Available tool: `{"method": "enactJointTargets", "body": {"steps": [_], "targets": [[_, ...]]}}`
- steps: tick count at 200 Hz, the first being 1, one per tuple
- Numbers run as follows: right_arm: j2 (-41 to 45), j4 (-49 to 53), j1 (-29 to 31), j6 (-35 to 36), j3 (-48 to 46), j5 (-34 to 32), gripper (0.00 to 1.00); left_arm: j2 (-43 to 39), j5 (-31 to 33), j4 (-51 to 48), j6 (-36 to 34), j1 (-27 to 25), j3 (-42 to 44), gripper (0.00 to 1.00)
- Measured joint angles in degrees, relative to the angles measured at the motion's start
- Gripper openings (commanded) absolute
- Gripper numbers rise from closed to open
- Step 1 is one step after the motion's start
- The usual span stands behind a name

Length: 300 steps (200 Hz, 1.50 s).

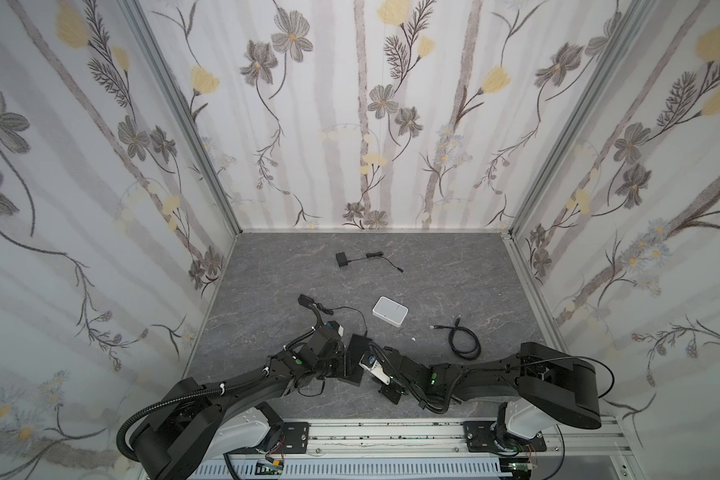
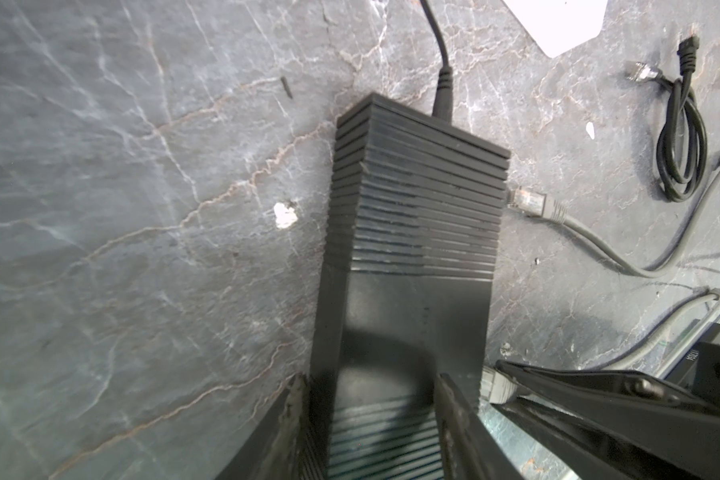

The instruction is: Insert the plug into the switch port

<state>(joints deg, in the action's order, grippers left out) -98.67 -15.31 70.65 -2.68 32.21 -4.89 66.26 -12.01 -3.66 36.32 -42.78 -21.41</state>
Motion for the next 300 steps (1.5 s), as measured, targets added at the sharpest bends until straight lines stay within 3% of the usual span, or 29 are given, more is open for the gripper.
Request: {"method": "enactJointTargets", "body": {"steps": [117,300], "targets": [[0.7,0.8,-0.5,7.1,0.5,2.2,0.13,0.7,-0.2,-1.9,-3.0,0.0,-1.4,0.49],[-0.9,-2.3,-2.1,10.0,-0.4,2.6,0.13,-0.7,-1.5,-4.4,-6.0,0.1,-1.5,0.49]]}}
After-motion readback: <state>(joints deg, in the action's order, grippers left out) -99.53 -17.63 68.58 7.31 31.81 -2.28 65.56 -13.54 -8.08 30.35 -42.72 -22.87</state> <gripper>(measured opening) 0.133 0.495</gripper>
